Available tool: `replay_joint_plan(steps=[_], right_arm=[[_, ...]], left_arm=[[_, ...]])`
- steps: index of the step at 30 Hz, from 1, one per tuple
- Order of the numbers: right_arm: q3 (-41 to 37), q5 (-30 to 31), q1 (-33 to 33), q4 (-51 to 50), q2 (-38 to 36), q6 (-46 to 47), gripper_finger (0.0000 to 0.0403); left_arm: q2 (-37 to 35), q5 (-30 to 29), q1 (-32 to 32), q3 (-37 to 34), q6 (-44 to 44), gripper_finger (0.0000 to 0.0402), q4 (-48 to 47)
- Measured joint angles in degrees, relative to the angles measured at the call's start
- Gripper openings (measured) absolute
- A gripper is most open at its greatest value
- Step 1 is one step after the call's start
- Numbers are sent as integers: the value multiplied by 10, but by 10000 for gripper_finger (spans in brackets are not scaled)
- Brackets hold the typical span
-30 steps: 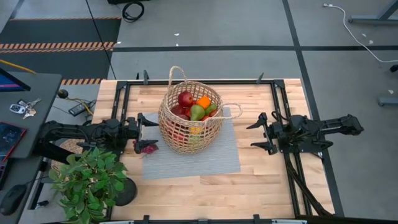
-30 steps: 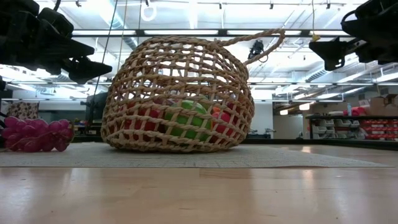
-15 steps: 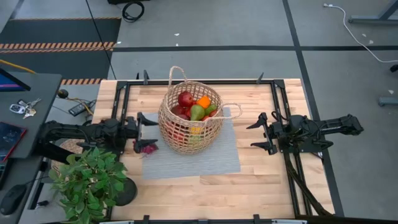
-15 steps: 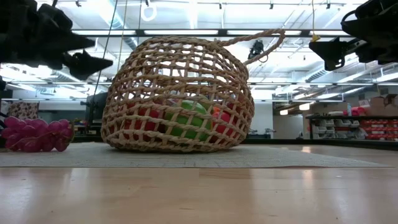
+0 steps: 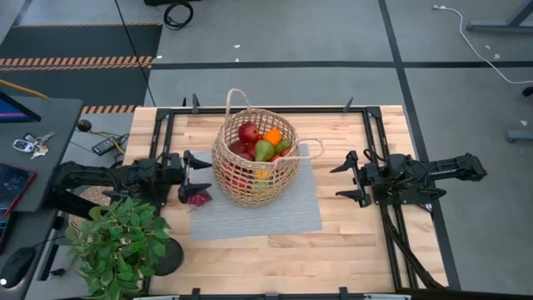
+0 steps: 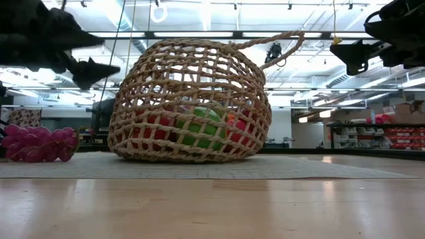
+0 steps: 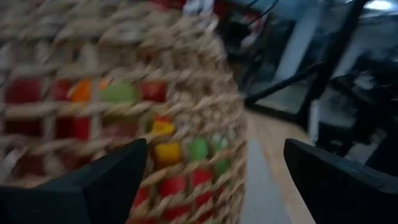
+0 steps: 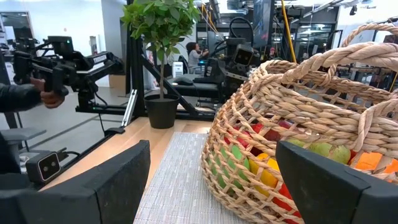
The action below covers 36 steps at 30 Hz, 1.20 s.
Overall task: Build produce basket
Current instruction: Put the red grapes into the brown basket
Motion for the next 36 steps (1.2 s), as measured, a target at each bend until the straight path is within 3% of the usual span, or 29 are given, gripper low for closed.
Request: replay_joint_plan(steps=[6, 9, 14, 20, 28, 36], right_arm=[[0, 0, 0, 0, 0, 0, 351], [0, 0, 0, 0, 0, 0, 351], [0, 0, 0, 0, 0, 0, 351], [0, 0, 0, 0, 0, 0, 351], [0, 0, 0, 0, 0, 0, 351], [0, 0, 0, 0, 0, 0, 351]], left_arm=[[38, -14, 0, 117, -74, 386, -267], [73, -14, 0, 154, -136, 386, -338], [131, -15, 2, 169, -122, 386, -364], [207, -7, 10, 219, -165, 386, -355], [286, -23, 10, 307, -95, 386, -457], [366, 28, 10, 392, -170, 386, -564]])
